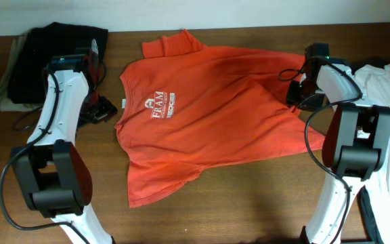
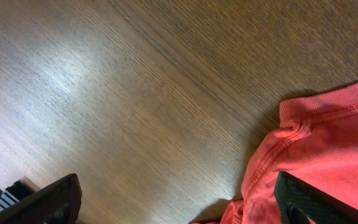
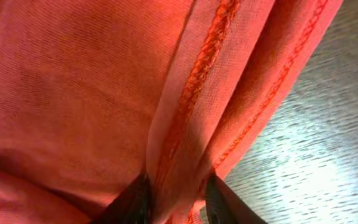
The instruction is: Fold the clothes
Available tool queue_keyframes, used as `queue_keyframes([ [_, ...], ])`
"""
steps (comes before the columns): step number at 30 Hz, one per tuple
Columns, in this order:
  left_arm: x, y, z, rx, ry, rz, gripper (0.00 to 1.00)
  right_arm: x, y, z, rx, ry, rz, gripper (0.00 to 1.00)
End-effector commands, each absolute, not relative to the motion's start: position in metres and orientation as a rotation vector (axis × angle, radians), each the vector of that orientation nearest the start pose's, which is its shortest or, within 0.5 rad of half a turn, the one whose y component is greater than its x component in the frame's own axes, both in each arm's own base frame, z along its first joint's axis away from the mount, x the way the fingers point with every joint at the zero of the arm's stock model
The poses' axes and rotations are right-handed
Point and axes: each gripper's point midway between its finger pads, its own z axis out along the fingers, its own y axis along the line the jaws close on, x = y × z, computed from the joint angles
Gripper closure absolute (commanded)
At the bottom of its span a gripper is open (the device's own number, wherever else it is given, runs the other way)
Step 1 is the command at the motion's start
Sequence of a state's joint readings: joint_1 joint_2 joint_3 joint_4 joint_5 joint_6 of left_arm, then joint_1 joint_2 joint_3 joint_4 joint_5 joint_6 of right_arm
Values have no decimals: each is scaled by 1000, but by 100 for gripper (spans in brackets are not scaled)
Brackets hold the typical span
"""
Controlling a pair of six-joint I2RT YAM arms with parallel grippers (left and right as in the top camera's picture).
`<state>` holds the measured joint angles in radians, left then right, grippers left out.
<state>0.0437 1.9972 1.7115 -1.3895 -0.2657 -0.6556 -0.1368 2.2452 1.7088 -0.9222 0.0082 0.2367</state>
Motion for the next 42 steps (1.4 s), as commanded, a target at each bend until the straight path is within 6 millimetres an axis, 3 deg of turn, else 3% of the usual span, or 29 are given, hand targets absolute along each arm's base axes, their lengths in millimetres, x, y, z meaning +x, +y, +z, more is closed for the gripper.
queue_keyframes([
  [1,352,62,111,-1059,2926,436,1,443,-77,1,584,2975,-123,88],
  [2,352,62,111,-1059,2926,436,1,443,-80,1,584,2973,-144,96],
  [6,352,62,111,-1059,2926,435,1,443,-106,13,592,2934,-375,96],
  [9,352,62,111,-1059,2926,435,1,446,-120,36,594,2909,-491,96],
  [12,353,62,111,-1059,2923,434,1,453,-129,73,596,2878,-563,96],
  [17,353,62,111,-1059,2923,433,1,448,-134,117,596,2876,-621,94],
  [19,354,62,110,-1058,2920,432,1,443,-134,117,594,2898,-627,69],
  [22,353,62,111,-1058,2924,434,1,435,-140,110,627,2914,-652,67],
  [24,351,62,111,-1059,2929,437,1,429,-154,108,737,2889,-684,65],
  [26,351,61,111,-1059,2933,433,1,421,-158,105,808,2911,-630,44],
  [27,351,60,110,-1061,2937,419,1,415,-157,102,831,2939,-578,27],
  [28,351,58,110,-1059,2944,403,1,410,-155,100,854,2969,-529,19],
  [32,359,34,105,-835,3060,188,1,395,-142,94,919,3055,-330,15],
  [36,364,-31,98,-420,3168,-257,1,396,-137,93,914,3065,-280,14],
  [37,359,-43,94,-374,3190,-280,2,396,-132,93,908,3080,-246,14],
  [39,349,-59,84,-304,3232,-265,2,391,-130,93,938,3091,-235,30],
  [42,334,-81,73,-198,3281,-242,5,386,-128,102,973,3084,-237,32],
])
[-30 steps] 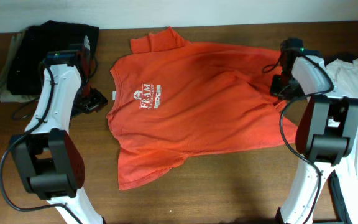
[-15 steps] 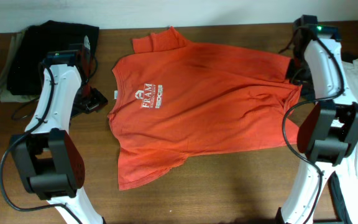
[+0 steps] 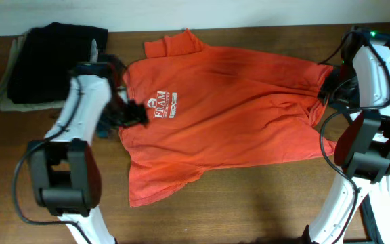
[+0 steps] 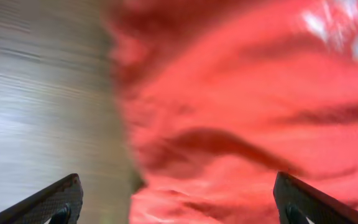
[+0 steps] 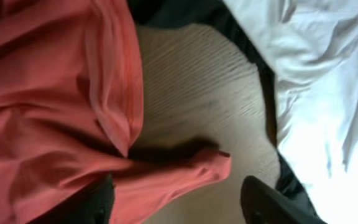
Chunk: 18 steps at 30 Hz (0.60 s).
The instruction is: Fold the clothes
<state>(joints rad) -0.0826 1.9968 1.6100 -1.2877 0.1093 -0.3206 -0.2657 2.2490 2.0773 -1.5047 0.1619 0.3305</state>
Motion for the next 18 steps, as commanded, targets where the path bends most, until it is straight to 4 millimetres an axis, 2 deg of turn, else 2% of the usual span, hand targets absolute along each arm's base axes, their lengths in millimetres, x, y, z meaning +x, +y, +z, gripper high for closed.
queue_keyframes([
  [1,329,-86,70,-152,3292,-203,7,382,-127,108,974,3083,-236,31],
  [5,328,-91,73,-169,3270,-70,8,365,-123,136,1041,3060,-241,25],
  [6,327,-93,76,-165,3261,-71,8,362,-122,143,1039,3052,-239,19],
  [7,327,-95,81,-167,3246,-77,7,360,-121,152,1035,3033,-236,1],
  [10,329,-94,103,-153,3176,-76,7,354,-120,180,1029,2961,-224,1],
  [14,322,-78,153,-151,3036,-15,5,332,-114,229,1023,2851,-204,1],
  [16,311,-76,170,-163,3009,-29,4,321,-111,245,1021,2820,-202,1],
  [18,302,-73,178,-193,3011,-24,3,314,-111,253,1027,2791,-209,1],
])
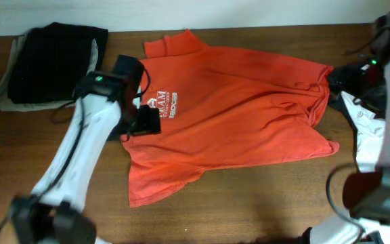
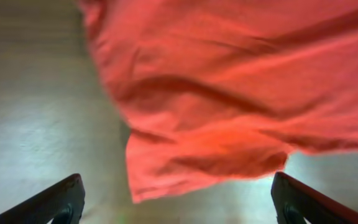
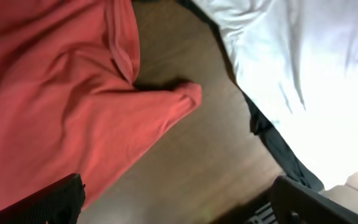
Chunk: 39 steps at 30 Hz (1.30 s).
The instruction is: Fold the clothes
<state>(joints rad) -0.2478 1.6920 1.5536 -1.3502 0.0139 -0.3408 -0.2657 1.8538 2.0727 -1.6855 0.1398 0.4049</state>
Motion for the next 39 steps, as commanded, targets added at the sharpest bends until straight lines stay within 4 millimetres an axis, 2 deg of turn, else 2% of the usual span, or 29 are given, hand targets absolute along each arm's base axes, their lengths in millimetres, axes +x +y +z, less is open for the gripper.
queue_keyframes([
  [1,294,-71,179,-225,3026,-18,3,308,-111,256,1051,2771,-217,1],
  [5,271,-65,162,-317,3114,31,2,291,-108,248,1061,2789,-230,1],
  [9,255,-61,126,-455,3164,75,2,281,-104,224,1069,2821,-228,1],
  [13,235,-56,90,-527,3216,123,2,274,-87,191,1067,2832,-96,1],
  [19,215,-51,72,-656,3248,178,2,268,-77,164,1054,2822,-23,1],
  [26,197,-57,27,-708,3260,94,4,263,-74,133,1064,2853,-12,1],
  [30,194,-56,14,-688,3232,64,7,269,-68,124,1057,2842,51,1],
  [34,195,-56,13,-665,3186,22,7,272,-68,124,1051,2830,58,1],
  [37,186,-54,9,-666,3189,21,7,275,-69,125,1046,2817,60,1],
  [39,184,-60,4,-668,3192,-41,7,278,-70,125,1042,2807,61,1],
])
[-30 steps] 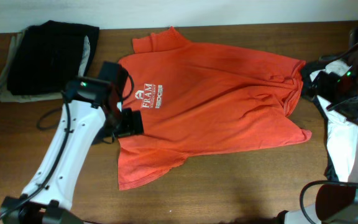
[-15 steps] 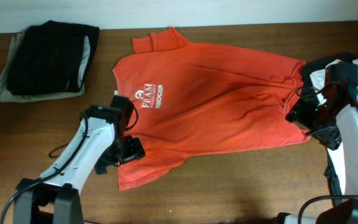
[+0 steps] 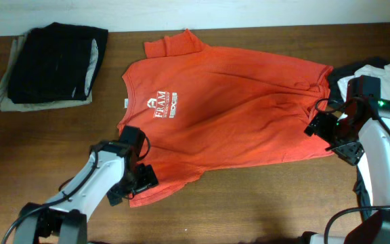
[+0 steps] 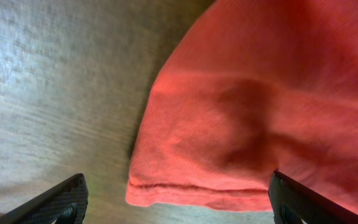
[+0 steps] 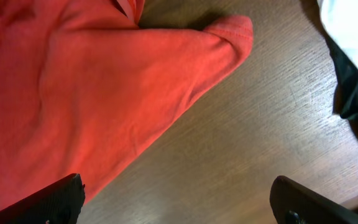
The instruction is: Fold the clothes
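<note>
An orange T-shirt [image 3: 229, 102] with a white chest print lies spread flat across the middle of the wooden table. My left gripper [image 3: 135, 184] hovers open at the shirt's lower-left hem corner. In the left wrist view that hemmed corner [image 4: 191, 186] lies between the wide-apart fingers [image 4: 48, 205]. My right gripper [image 3: 332, 132] stands open by the shirt's lower-right corner. In the right wrist view that rounded corner [image 5: 229, 31] lies ahead, and only bare wood shows between the fingers [image 5: 48, 205].
A folded stack of black and beige clothes [image 3: 49, 61] sits at the back left. White and dark garments lie heaped at the right edge, close behind my right arm. Bare table [image 3: 263, 203] shows in front of the shirt.
My left gripper has moved from the shirt's left side down to its lower-left hem corner. My right gripper has come from the far right edge to the shirt's lower-right corner. Both remain open.
At first my right gripper was shut on the shirt's right edge, with the left open beside the left sleeve. Then the right had let go and the shirt lay further spread rightward. Both open grippers now sit at the shirt's lower corners.
</note>
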Available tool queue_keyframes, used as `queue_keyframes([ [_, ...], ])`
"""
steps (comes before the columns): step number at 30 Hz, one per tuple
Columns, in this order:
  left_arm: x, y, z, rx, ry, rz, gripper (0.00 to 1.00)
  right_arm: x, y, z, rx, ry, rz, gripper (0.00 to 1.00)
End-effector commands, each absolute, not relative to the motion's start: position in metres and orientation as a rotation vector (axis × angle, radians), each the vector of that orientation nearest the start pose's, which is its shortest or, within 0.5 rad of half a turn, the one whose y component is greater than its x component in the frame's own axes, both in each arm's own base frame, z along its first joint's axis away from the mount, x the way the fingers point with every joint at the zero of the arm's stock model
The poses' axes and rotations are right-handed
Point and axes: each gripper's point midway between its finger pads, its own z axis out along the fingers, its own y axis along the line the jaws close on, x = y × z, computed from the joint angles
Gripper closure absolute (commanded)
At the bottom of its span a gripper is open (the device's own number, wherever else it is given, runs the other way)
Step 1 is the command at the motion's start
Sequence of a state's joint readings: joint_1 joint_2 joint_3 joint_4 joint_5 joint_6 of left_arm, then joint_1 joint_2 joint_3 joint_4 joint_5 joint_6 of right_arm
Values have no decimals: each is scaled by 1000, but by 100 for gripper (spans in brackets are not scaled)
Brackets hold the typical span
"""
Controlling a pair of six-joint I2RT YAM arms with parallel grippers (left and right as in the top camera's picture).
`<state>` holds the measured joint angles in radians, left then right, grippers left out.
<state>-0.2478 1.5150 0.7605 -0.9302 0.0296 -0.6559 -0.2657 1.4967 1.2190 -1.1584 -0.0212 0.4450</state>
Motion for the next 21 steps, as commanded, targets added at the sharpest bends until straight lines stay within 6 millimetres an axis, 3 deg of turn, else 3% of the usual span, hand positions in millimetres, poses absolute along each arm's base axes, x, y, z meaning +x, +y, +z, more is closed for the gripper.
queue_keyframes([
  [1,184,-63,1,-667,3188,-70,7,279,-70,125,1041,2802,62,1],
  [13,188,-64,-13,-656,3143,-105,7,286,-73,116,1044,2811,50,1],
  [18,187,-63,-14,-656,3144,-104,35,286,-93,101,1130,2805,8,1],
  [21,187,-63,-14,-656,3143,-103,37,277,-113,93,1245,2795,-2,1],
])
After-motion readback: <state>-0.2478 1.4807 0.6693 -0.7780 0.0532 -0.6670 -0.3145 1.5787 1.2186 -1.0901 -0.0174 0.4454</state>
